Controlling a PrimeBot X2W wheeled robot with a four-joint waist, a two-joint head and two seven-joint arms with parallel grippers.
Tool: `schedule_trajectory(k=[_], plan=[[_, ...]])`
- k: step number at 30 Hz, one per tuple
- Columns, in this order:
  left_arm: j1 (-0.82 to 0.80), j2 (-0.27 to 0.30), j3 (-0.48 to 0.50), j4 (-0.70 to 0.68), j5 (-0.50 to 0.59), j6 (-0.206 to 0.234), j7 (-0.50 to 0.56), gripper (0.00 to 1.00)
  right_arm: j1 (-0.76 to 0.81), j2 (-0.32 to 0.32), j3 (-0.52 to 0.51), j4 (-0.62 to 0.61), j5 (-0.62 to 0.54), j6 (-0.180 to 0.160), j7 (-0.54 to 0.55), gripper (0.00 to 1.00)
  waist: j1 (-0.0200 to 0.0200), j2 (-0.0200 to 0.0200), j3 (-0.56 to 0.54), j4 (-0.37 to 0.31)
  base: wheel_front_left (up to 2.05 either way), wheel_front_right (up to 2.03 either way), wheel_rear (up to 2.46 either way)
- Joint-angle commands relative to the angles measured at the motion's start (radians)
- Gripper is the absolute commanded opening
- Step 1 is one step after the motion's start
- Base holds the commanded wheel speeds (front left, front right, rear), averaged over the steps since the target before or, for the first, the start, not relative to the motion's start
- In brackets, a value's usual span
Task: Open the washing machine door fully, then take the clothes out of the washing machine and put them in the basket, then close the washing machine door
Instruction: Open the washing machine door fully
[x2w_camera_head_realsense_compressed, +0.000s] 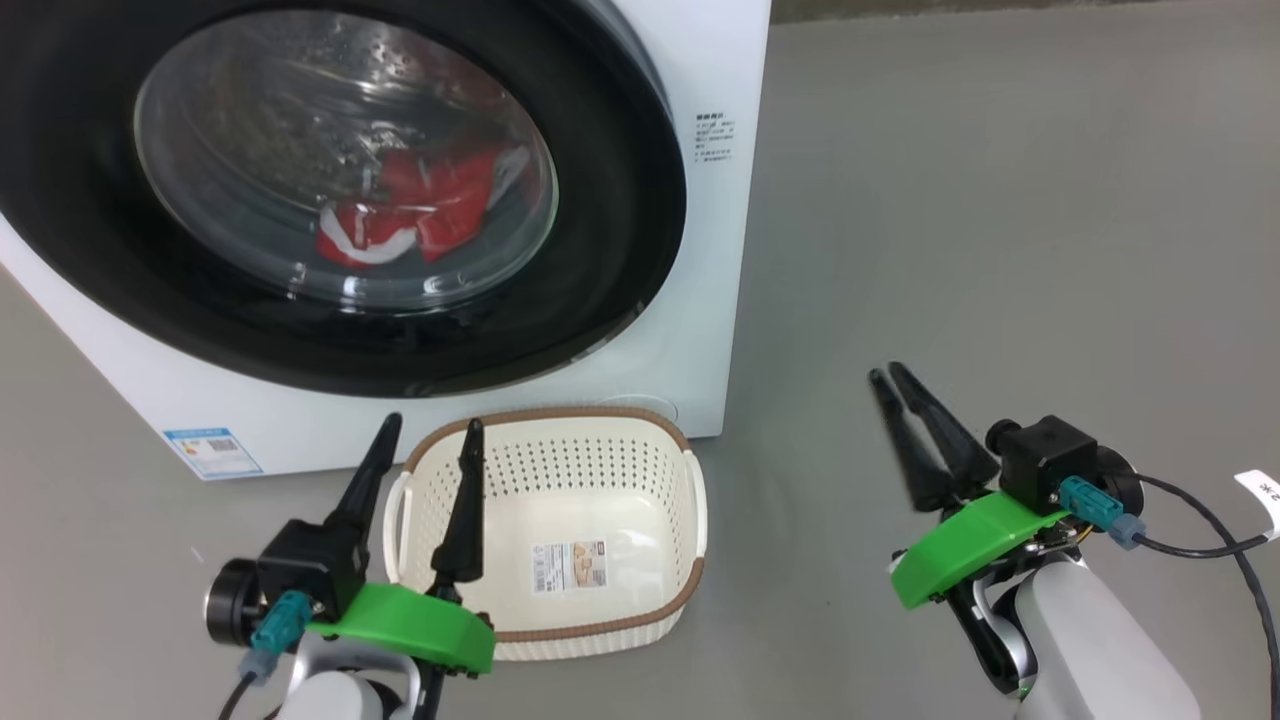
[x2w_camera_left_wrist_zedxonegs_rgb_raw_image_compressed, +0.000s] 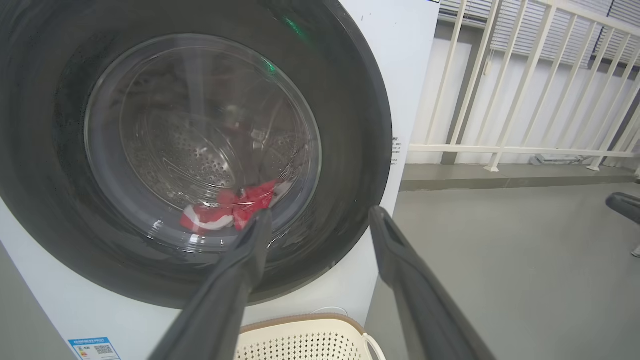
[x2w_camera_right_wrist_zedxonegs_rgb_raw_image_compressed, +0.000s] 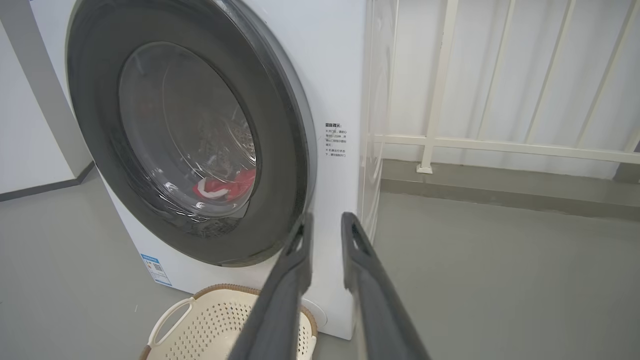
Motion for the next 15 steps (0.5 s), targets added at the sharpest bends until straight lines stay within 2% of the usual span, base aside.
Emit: schedule_trajectory(k=[1, 10, 15], plan=[[-0.048, 0.017, 0.023, -0.042, -0.005, -0.005, -0.012, 1.00, -0.050, 0.002, 0.016, -0.029, -0.001, 0.001, -0.009, 0.00, 0.0000, 0.0000, 0.015, 0.005, 0.00, 0.00, 0.00], [-0.071, 0.017, -0.008, -0.108, 0.012, 0.005, -0.012, 1.00, -0.095, 0.002, -0.002, -0.072, 0.091, 0.001, -0.009, 0.00, 0.0000, 0.0000, 0.085, 0.025, 0.00, 0.00, 0.00], [-0.090, 0.017, -0.029, -0.146, 0.013, 0.012, -0.012, 1.00, -0.149, 0.002, -0.029, -0.077, 0.217, 0.001, -0.009, 0.00, 0.0000, 0.0000, 0.139, 0.042, 0.00, 0.00, 0.00]])
